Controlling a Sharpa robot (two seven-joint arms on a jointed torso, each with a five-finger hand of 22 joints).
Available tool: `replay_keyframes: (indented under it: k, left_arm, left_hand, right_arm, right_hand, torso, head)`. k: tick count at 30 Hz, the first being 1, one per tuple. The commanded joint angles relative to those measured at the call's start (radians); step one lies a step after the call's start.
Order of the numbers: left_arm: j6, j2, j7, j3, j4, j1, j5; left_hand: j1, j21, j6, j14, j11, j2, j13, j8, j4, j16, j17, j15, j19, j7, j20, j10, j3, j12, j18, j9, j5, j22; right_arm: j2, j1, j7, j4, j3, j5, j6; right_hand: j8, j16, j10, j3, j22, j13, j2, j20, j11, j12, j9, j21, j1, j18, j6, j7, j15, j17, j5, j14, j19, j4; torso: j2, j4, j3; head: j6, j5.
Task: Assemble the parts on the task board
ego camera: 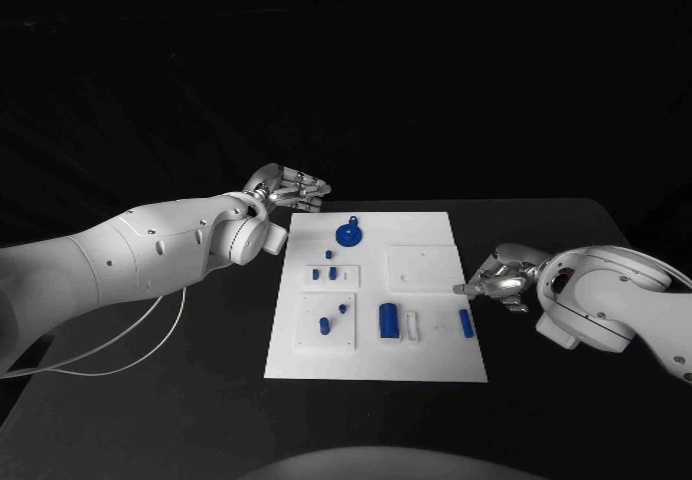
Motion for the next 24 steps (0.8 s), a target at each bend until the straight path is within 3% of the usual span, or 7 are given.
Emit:
replay_keyframes:
  k: [1,10,24]
  left_arm:
    - [0.002,0.002,0.004,0.000,0.002,-0.001,0.005]
    - [0.006,0.002,0.001,0.000,0.002,-0.001,0.005]
    - [0.007,0.000,-0.001,0.000,0.003,-0.001,0.005]
  left_hand:
    - [-0.005,-0.004,-0.008,-0.001,0.001,0.005,0.000,0.000,0.002,-0.003,0.002,0.005,0.004,-0.001,0.001,-0.002,-0.003,-0.003,0.010,0.001,-0.005,-0.001]
    - [-0.005,-0.004,-0.008,-0.001,0.001,0.005,0.000,0.000,0.002,-0.003,0.002,0.005,0.004,-0.001,0.001,-0.002,-0.003,-0.003,0.010,0.001,-0.005,-0.001]
    - [-0.006,-0.004,-0.008,-0.001,0.001,0.004,0.000,0.000,0.004,-0.003,0.002,0.005,0.004,0.000,0.001,-0.002,-0.004,-0.002,0.010,0.001,-0.006,-0.002]
  right_arm:
    - [-0.012,-0.005,-0.008,0.005,-0.005,-0.031,0.066]
    - [-0.023,-0.033,-0.018,0.007,-0.034,-0.107,0.106]
    - [-0.005,-0.053,-0.024,0.000,-0.046,-0.159,0.103]
  right_hand:
    - [0.000,0.006,0.002,0.028,0.009,-0.002,-0.001,-0.003,-0.003,0.003,0.005,0.001,-0.026,-0.006,-0.002,-0.004,-0.005,0.000,0.003,-0.002,0.056,-0.036]
    - [0.001,0.007,0.001,0.068,0.014,-0.006,-0.002,-0.005,-0.006,-0.001,0.019,0.000,-0.033,-0.010,0.003,-0.008,-0.006,0.001,-0.013,-0.002,0.057,-0.083]
    - [0.001,0.007,0.001,0.070,0.015,-0.006,-0.004,-0.005,-0.006,-0.001,0.020,0.001,-0.043,-0.010,0.004,-0.007,-0.006,0.001,-0.029,-0.002,0.057,-0.083]
  torso:
    - [0.000,-0.0016,0.0010]
    - [0.000,0.0010,0.0009]
    - [0.000,0.0012,-0.0004]
  head:
    - [0.000,-0.007]
    - [0.000,-0.018]
    - [-0.007,-0.015]
